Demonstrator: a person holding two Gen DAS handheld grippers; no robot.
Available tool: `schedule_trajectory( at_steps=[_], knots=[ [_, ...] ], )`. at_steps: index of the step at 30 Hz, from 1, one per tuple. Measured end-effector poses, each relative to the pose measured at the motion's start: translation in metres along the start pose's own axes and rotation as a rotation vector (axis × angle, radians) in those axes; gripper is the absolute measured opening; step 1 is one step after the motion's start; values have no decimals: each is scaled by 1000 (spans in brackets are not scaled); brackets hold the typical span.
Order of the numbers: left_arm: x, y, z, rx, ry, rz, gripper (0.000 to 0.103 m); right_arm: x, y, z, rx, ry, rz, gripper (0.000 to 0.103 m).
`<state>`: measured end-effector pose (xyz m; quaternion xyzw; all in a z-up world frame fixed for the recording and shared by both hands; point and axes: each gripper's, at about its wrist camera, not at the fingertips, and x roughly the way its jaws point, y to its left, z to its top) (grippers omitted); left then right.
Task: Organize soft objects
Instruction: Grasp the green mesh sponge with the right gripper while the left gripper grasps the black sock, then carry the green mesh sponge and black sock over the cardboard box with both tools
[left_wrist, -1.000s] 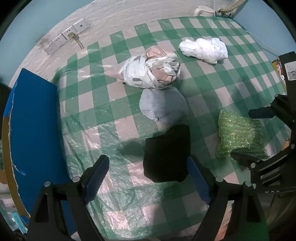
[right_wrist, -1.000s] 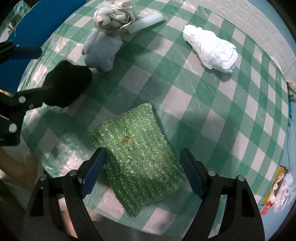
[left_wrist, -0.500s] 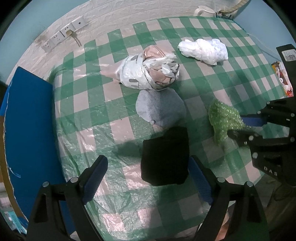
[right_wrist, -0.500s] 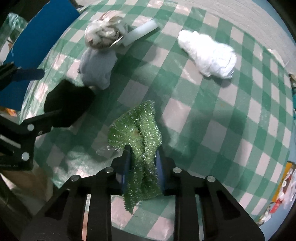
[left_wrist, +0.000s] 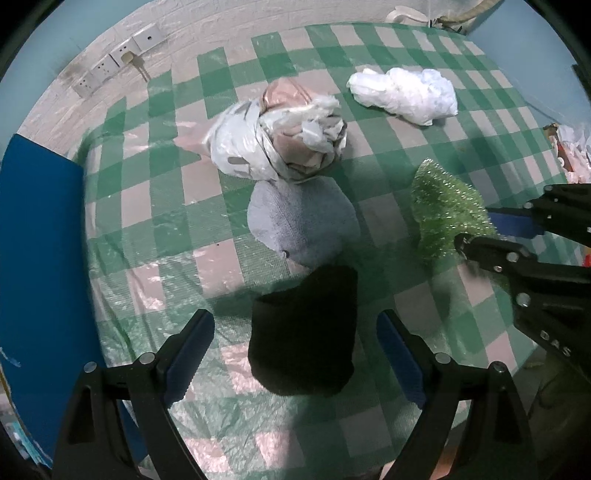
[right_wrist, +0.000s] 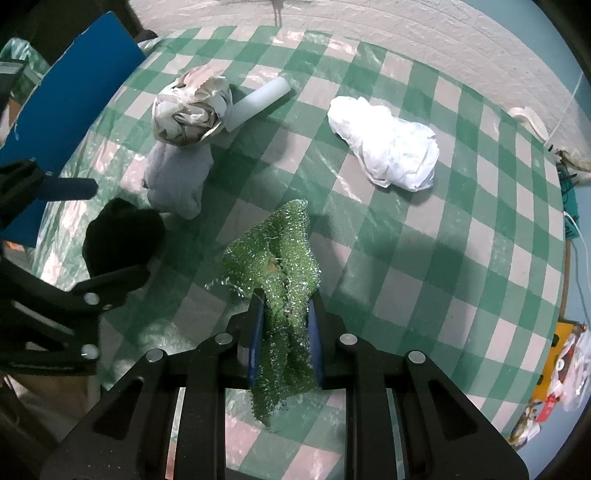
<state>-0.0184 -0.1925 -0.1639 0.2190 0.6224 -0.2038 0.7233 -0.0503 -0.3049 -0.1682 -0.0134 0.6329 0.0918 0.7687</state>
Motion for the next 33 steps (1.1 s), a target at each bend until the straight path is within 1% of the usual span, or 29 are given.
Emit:
schedule_trajectory(
  at_steps=[1, 3, 4, 5, 6, 7, 9, 11, 17, 23, 29, 33],
  knots=[
    [2, -1, 1, -1, -1, 2, 86, 0, -1, 3, -3, 0, -1, 20],
    [4, -1, 1, -4, -5, 9, 70, -4, -2, -5, -4, -5, -2, 20],
    [5, -1, 0, -6, -4, 9, 66, -4, 0, -7, -5, -8, -4, 20],
    [6, -2, 1, -6, -1, 4, 58, -4, 1, -7, -6, -9, -6, 20],
    [7, -1, 1, -5, 1, -1, 53, -6, 1, -6, -7, -13, -8, 20],
    [7, 2, -2, -6, 1, -7, 52, -6, 4, -8, -7, -15, -8, 20],
    [6, 4, -3, -12, -8, -12, 44, -9, 4, -6, -9, -20, -9, 20],
    [2, 5, -6, -6, -22, -4, 41, -11, 6, -5, -13, -25, -11, 20],
    [-10, 8, -9, 2, -49, 24, 39, -19, 15, -4, -25, -40, -21, 20],
    [-24, 10, -12, 9, -90, 88, 39, -32, 17, -1, -21, -56, -36, 20],
    [-38, 19, -16, -4, -122, 109, 39, -44, 22, 1, -17, -81, -49, 20],
    [-41, 24, -16, -14, -126, 126, 39, -53, 28, 5, -19, -102, -52, 20]
  ],
)
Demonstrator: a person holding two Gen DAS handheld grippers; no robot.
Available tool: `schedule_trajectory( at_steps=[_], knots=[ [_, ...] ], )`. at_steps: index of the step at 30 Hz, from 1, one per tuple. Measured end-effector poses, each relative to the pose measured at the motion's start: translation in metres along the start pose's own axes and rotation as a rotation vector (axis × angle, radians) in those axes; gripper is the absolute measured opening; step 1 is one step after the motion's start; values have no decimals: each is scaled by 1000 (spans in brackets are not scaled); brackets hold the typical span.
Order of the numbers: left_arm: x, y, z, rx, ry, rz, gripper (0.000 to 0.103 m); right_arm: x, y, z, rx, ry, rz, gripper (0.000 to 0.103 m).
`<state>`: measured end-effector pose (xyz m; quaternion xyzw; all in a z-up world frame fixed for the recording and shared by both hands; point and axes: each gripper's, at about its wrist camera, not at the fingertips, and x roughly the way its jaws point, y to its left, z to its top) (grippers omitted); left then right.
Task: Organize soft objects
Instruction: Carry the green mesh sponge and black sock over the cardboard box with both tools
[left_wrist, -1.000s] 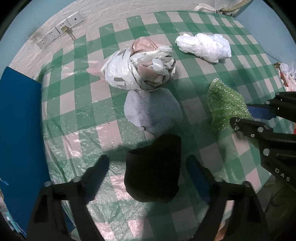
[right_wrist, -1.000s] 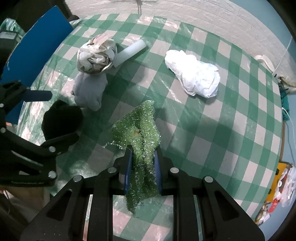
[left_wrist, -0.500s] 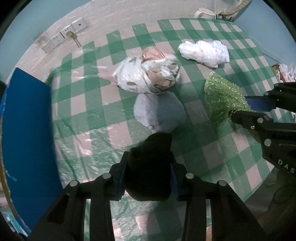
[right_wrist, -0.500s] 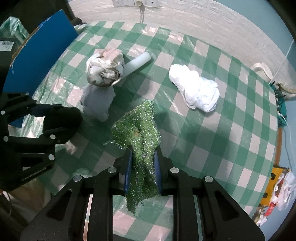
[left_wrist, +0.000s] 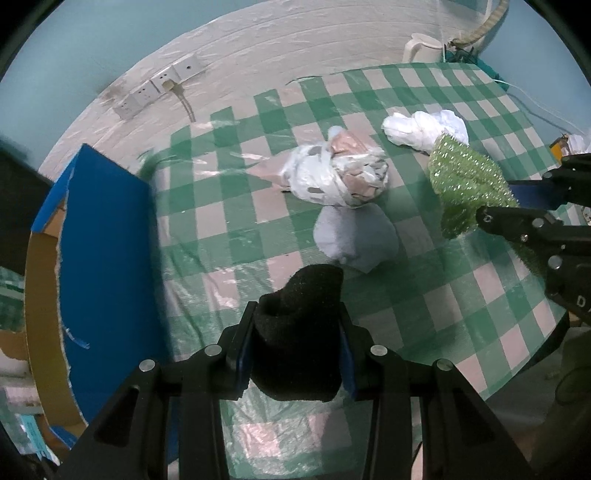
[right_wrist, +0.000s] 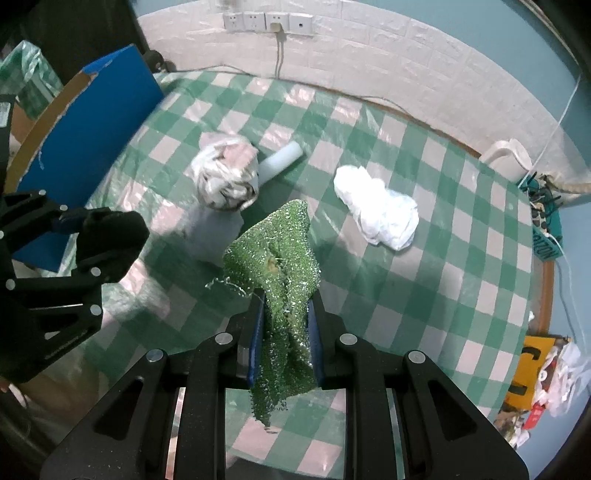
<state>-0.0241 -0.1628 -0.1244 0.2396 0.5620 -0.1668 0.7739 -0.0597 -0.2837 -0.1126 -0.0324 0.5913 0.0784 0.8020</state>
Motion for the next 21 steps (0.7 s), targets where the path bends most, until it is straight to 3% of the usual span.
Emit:
schedule_trajectory(
  at_steps=[21],
  knots=[
    [-37, 40, -20, -72, -66, 80, 39, -49, 46, 33, -52, -116, 38, 20]
  ],
)
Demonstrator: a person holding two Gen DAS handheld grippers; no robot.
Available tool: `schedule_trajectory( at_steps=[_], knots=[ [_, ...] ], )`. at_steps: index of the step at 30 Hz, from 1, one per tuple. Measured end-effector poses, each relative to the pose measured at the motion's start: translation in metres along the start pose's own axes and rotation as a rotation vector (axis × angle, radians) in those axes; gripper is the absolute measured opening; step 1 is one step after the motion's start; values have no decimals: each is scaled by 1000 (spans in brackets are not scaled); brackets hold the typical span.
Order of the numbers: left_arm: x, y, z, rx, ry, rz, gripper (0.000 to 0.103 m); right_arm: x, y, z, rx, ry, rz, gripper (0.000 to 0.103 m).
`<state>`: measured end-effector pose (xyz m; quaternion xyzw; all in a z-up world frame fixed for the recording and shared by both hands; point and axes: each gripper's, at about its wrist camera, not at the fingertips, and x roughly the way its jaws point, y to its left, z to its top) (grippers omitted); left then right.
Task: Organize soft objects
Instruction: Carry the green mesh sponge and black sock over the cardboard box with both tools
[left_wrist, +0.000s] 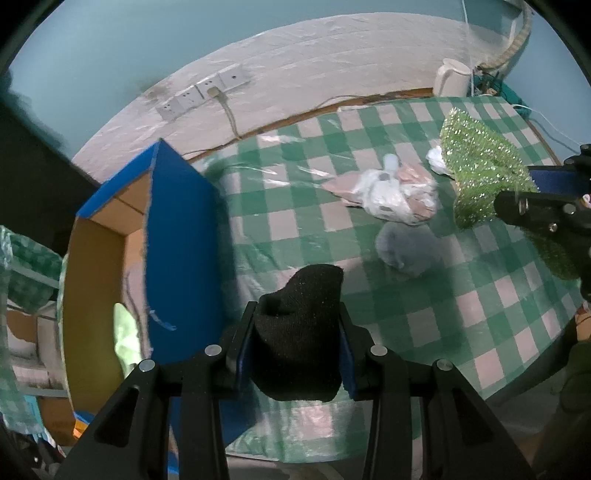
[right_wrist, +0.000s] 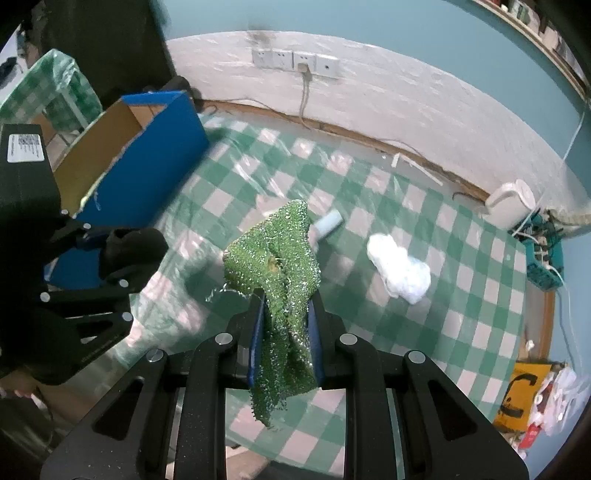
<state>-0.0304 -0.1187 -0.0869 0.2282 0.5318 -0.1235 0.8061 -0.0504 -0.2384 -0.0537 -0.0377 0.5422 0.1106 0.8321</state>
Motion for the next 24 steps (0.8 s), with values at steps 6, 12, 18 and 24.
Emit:
schedule_trajectory(
  at_steps=[6, 12, 18, 24],
  knots=[
    [-8, 20, -2, -37, -16, 3, 39, -6, 16, 15, -21, -23, 13, 20],
    [-19, 44, -2, -78, -48, 0, 39, -9, 37, 33, -49, -40, 26, 20],
    [-25, 70, -6, -118, -65, 41, 39, -9, 60, 50, -77, -56, 42, 20],
    [-27, 98, -13, -164, -73, 62, 39, -8, 86, 68, -110, -70, 59, 20]
  ],
)
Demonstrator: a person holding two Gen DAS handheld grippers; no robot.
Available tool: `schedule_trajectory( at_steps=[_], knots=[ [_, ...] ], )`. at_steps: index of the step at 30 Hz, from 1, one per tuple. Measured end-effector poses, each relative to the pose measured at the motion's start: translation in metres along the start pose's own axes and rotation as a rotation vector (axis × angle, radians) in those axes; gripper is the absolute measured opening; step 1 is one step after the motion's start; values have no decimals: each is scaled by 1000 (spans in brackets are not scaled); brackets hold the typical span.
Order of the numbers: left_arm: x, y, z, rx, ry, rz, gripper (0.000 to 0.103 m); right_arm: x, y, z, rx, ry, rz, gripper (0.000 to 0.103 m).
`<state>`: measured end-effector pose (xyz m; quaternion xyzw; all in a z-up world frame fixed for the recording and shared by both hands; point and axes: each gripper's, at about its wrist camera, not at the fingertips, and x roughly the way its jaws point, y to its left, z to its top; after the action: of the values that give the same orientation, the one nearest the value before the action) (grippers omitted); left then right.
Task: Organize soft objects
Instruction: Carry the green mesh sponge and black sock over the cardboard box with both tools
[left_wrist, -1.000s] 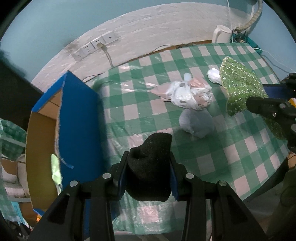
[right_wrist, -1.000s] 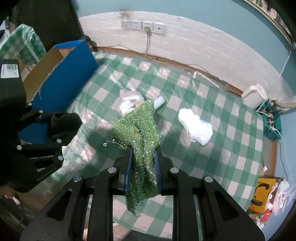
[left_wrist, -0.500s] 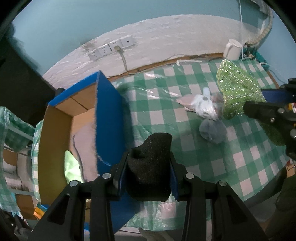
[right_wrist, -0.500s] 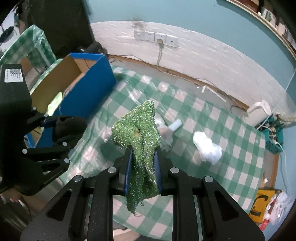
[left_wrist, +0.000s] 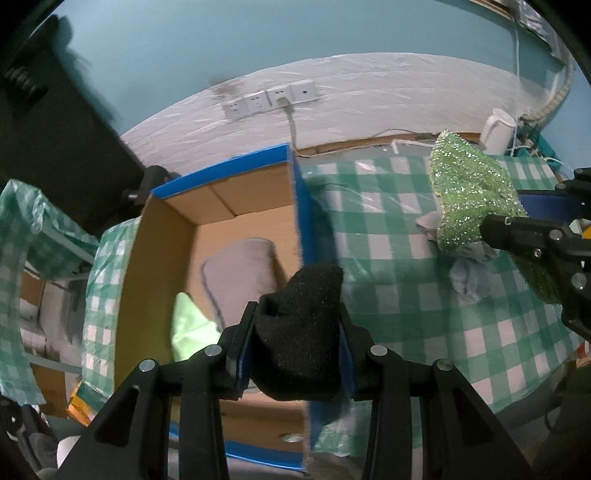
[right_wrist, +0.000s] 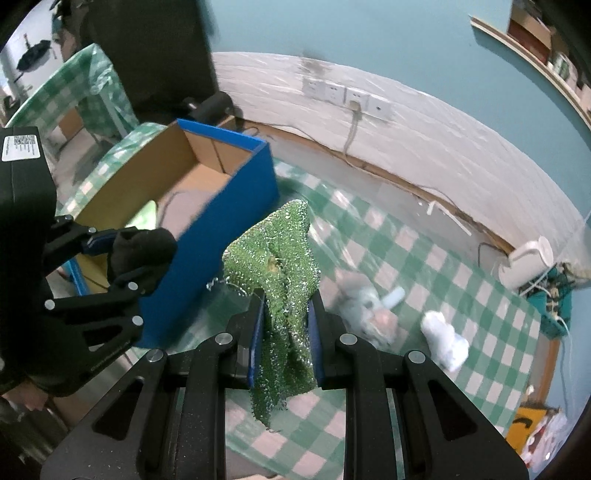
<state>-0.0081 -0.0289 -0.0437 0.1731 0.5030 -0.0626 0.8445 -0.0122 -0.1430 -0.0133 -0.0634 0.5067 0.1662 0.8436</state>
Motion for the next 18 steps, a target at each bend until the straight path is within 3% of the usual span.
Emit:
schedule_trajectory(
  at_steps=[18],
  knots=[
    [15, 83, -26, -144, 24, 37, 39, 26, 85, 54, -131, 7, 60, 20]
  ],
)
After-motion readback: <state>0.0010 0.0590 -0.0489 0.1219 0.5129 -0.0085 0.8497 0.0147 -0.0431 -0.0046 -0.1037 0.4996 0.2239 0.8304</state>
